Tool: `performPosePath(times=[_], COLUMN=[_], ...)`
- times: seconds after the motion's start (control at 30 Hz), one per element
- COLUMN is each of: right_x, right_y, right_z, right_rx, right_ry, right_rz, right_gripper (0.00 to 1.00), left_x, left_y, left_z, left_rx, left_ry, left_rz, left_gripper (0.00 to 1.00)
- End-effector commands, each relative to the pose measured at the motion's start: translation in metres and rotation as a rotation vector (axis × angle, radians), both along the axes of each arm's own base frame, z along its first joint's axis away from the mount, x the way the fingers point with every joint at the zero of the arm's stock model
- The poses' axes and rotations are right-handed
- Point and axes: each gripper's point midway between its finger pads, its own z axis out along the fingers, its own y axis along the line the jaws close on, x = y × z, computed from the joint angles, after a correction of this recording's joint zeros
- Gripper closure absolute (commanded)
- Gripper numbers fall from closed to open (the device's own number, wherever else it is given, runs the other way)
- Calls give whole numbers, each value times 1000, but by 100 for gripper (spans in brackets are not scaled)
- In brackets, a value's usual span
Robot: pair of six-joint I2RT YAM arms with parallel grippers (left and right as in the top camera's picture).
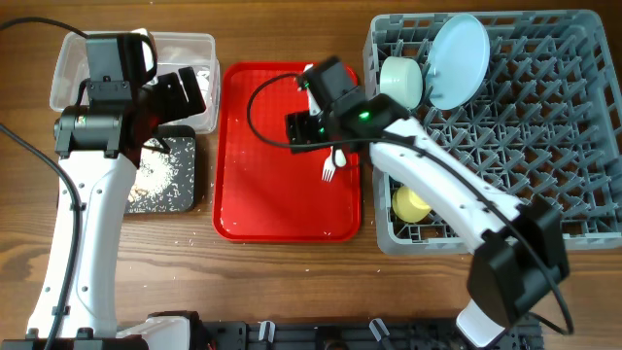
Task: Sort waste into correct bins and load items into the dishwasher rack
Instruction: 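Grasp the white spoon on the red tray with the right gripper, then insert the white spoon into the dish rack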
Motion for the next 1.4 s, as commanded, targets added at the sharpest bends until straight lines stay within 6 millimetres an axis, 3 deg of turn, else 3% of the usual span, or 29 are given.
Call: performPosePath(times=[0.0, 0.17, 0.4, 0.57, 0.7, 0.97, 1.1, 1.37], right_x=[-1, -11, 13, 26, 26, 21, 18, 14], right_y=[-18, -31, -50, -45, -48, -48, -45, -30], right_z=[-41, -90, -99, -114, -125, -133, -133, -132], right_rx=[-129, -223, -238, -217, -226, -204, -189, -133], right_ry=[68, 187, 146, 126, 146, 203, 218, 247], right_rz=[-116, -180, -275, -282, -291, -322, -314, -234], right_gripper=[25, 32, 34, 40, 50, 54, 80, 96], left_x=[2, 2, 2, 2, 2, 2, 2, 2], left_y=[4, 4, 4, 4, 4, 4, 4, 4], left_z=[3, 3, 3, 3, 3, 3, 3, 3], left_rx=[18, 18, 18, 18, 18, 17, 18, 18], left_ry=[-9, -9, -9, -9, -9, -9, -9, -9], left_rz=[1, 1, 1, 1, 1, 1, 1, 1], left_gripper=[0, 0, 0, 0, 0, 0, 0, 0])
